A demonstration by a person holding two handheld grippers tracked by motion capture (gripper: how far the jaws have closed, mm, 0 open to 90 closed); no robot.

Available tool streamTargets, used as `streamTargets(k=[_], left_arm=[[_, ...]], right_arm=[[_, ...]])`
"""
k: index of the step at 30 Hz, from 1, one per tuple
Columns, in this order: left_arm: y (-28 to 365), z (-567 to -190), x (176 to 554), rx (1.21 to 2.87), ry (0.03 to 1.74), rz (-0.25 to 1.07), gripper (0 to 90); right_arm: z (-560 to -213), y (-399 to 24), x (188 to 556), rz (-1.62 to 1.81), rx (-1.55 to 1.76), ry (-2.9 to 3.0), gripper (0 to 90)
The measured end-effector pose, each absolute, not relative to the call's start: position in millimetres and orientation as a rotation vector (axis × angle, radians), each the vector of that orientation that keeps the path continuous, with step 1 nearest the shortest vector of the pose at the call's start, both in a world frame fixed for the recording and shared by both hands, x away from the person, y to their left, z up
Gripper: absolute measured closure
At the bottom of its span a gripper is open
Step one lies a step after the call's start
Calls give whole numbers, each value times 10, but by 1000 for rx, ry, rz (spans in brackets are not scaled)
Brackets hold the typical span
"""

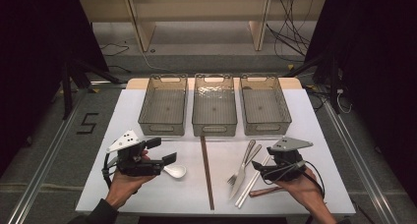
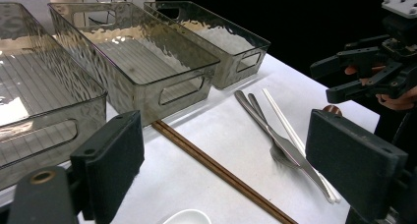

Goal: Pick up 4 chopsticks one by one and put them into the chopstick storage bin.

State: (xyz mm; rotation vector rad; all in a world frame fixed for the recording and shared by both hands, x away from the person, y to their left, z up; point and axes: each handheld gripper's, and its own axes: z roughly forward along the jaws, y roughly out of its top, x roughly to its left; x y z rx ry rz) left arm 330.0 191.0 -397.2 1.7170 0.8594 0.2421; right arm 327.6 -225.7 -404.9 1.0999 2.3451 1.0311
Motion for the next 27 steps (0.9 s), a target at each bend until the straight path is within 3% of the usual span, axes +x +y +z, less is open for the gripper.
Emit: streamTargets(k=[27], left_arm=[[1907,-3967,3302,1715,861,239,141]], right_arm=[[-4256,-2254,3708,634,1301,2530,356]])
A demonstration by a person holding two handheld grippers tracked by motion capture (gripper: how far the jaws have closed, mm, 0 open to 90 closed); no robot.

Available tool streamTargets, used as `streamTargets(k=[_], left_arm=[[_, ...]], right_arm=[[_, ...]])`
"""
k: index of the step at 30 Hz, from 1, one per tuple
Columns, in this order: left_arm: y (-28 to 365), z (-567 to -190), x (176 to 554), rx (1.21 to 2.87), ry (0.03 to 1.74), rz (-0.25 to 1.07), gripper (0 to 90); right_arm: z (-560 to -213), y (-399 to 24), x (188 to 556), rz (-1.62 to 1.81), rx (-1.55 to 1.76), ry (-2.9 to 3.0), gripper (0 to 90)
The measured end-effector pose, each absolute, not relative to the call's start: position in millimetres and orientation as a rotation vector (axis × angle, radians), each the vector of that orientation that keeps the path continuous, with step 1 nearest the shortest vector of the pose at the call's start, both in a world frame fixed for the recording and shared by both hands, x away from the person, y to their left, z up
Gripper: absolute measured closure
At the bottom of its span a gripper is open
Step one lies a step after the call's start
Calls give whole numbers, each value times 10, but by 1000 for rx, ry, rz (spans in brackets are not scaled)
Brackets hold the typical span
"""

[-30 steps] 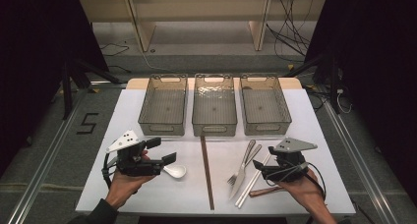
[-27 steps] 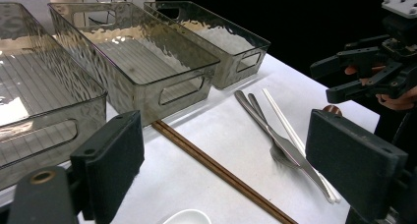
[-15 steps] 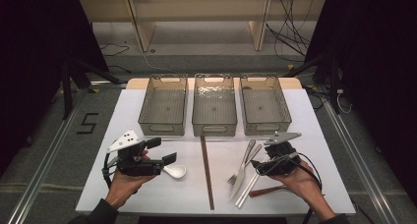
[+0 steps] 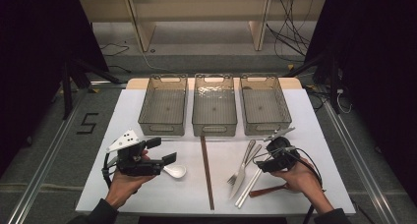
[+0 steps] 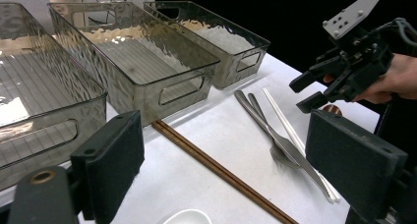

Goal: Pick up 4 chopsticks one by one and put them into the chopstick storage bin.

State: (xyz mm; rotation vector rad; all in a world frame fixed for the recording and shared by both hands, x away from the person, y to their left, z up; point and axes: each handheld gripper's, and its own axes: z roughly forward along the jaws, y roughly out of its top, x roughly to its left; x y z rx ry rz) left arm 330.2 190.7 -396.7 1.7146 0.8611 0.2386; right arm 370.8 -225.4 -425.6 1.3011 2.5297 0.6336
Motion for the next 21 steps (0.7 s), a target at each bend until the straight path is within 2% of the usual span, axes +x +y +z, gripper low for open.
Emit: streamTargets(k=[3,14,21], left_arm=[[1907,-3966,3302,1715,860,238,140],[1911,-3969,3305,1710,863,235,141],[1913,-3969,3306,1709,865,234,142]], right_arm=[[-4275,-2257,3723,626,1281,2539,364],[-4366,-2215,3698,564,628,2823,372],[-4453,-2229,3766,528,490,2889,388]])
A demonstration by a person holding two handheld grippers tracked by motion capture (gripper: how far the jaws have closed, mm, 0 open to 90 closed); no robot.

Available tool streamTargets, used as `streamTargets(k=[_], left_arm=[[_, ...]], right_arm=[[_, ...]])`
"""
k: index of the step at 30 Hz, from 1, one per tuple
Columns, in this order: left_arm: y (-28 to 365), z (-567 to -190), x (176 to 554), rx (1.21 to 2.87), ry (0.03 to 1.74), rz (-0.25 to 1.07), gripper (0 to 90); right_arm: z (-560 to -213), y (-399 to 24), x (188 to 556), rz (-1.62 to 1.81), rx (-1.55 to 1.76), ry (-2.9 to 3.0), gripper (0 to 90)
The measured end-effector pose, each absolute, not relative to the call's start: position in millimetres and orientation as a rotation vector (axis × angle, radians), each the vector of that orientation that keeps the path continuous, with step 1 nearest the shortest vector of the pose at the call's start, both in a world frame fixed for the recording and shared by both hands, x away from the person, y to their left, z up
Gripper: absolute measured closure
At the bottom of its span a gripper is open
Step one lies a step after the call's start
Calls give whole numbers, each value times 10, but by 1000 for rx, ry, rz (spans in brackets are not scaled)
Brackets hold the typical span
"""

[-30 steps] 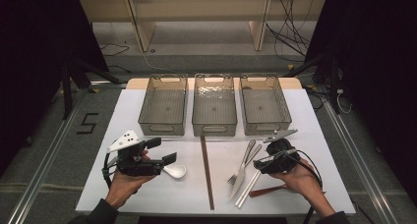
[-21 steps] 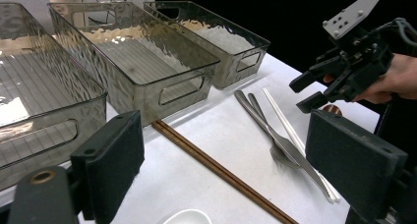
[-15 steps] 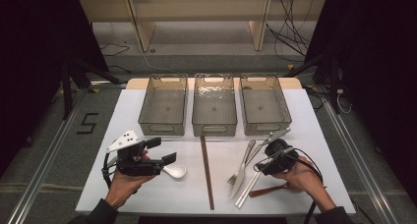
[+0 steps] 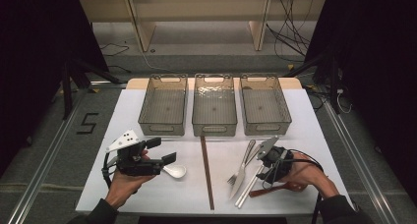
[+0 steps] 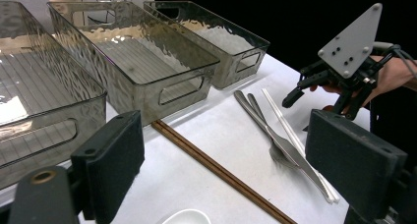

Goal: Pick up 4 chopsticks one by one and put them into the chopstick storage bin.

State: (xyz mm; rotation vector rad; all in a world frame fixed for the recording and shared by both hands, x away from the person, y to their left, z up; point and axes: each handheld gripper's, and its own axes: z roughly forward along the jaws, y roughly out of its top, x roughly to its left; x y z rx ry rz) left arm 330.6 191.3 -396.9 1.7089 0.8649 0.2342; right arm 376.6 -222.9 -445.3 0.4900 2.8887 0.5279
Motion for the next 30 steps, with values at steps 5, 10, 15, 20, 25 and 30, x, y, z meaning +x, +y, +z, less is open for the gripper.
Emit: streamTargets(k=[5,10,15,20,25,30], left_arm=[[1919,-3966,3307,1709,867,234,142],[1922,-3965,3309,1712,866,235,142],[1921,-3966,3310,1711,868,233,142],[1924,-3963,3309,1712,865,235,142],[1924,-3961,3309,1707,867,234,142],[1924,-3961,3309,1709,866,236,143]], right_arm=[[-4497,-2248,3807,530,424,2912,402],[-4538,-2264,3842,523,377,2915,422],[-4577,-2254,3863,506,356,2934,422],[-4596,-2249,3880,516,347,2937,419],[-4606,-2272,3883,518,342,2944,420],[-4591,-2256,3872,485,311,2973,420]])
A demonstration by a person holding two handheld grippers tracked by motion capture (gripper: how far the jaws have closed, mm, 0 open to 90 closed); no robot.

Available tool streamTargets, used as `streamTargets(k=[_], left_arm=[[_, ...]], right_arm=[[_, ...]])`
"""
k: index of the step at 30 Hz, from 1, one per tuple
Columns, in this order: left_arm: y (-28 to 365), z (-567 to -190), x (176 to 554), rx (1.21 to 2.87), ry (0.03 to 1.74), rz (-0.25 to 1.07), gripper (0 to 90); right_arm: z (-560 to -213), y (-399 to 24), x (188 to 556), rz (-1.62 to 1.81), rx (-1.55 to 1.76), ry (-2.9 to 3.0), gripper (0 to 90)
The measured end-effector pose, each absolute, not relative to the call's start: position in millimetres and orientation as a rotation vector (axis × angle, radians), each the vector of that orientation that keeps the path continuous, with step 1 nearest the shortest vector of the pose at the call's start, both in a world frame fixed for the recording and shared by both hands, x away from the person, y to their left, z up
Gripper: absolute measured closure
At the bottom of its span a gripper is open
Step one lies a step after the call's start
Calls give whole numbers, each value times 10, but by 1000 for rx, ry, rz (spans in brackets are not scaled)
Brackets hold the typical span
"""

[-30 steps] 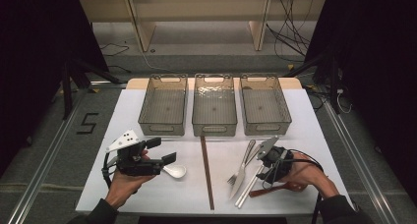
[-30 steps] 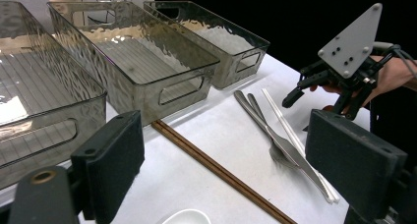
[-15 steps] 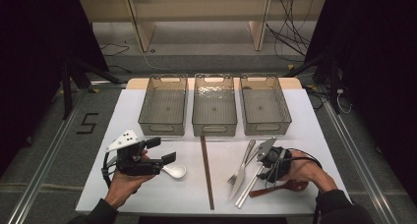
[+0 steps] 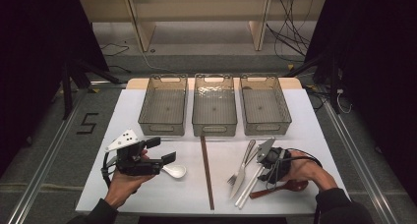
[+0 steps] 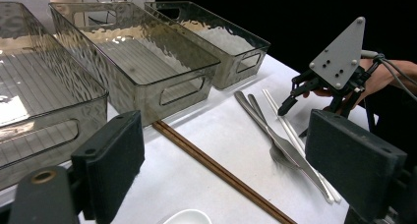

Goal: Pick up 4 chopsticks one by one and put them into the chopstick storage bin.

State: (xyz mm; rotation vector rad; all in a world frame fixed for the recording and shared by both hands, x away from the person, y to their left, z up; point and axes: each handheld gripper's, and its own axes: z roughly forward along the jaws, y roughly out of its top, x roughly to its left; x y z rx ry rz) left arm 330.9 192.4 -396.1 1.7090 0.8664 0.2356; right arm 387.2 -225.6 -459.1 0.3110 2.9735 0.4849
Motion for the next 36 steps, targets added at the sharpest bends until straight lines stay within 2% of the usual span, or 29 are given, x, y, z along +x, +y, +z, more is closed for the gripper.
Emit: streamTargets(k=[21,29,36], left_arm=[[1925,-3963,3311,1711,868,235,145],[1926,-3962,3310,1711,868,234,145],[1934,-3958,3308,1707,869,234,145]], right_arm=[[-4568,-2209,3826,315,174,3046,384],[-4563,-2192,3834,283,230,3076,425],[-4544,-2189,3828,240,241,3090,518]])
